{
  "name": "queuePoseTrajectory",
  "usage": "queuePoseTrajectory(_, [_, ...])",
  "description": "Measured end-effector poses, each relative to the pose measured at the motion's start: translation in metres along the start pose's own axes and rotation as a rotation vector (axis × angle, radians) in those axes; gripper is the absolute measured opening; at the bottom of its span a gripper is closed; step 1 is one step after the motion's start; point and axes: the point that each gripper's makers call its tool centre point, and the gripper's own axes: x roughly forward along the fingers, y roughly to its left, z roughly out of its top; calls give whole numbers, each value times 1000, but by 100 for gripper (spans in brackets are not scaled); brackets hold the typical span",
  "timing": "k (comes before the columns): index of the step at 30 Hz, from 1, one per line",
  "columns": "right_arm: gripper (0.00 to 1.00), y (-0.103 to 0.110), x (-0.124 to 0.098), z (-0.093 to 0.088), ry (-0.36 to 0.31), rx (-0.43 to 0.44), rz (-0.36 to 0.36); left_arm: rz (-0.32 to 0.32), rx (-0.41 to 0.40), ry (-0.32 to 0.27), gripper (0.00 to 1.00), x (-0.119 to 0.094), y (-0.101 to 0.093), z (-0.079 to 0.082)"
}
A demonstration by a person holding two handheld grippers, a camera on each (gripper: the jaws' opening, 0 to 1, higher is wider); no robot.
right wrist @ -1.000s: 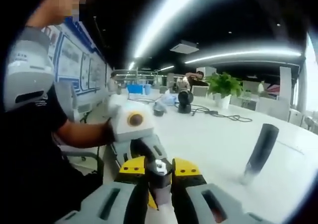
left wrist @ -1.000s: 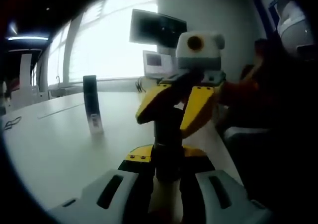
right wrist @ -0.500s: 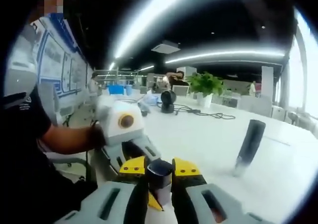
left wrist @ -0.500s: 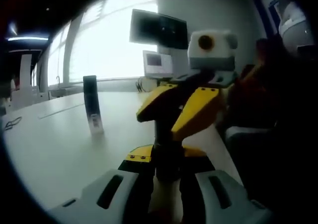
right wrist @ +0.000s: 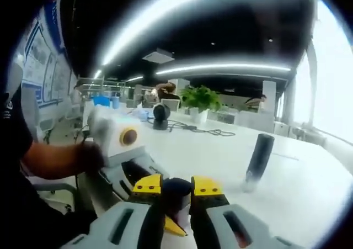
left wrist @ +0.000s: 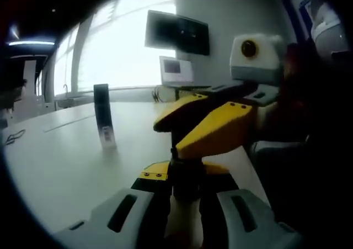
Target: Pick up cosmetic bottle twist off cap place on table pick up cap screw tight cap place on table
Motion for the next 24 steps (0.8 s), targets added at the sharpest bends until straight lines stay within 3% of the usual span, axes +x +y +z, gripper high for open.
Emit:
queuePoseTrajectory(6, [12, -3, -1, 0, -16, 9, -4, -1, 4, 1, 9, 0, 0, 0])
queuePoseTrajectory(15, [14, -1, -1, 0, -47, 2, 72, -3, -4, 2, 9, 0, -1, 0])
queuePoseTrajectory(17, [18, 4, -2, 0, -56, 19, 128, -3, -4, 2, 9, 0, -1, 0])
queuePoseTrajectory(20, [25, 7, -6, 8, -106, 112, 225, -4, -5, 1, 9, 0, -1, 0])
queuePoseTrajectory(24, [23, -11, -9, 14, -121, 134, 251, -5, -6, 1, 9, 0, -2, 0])
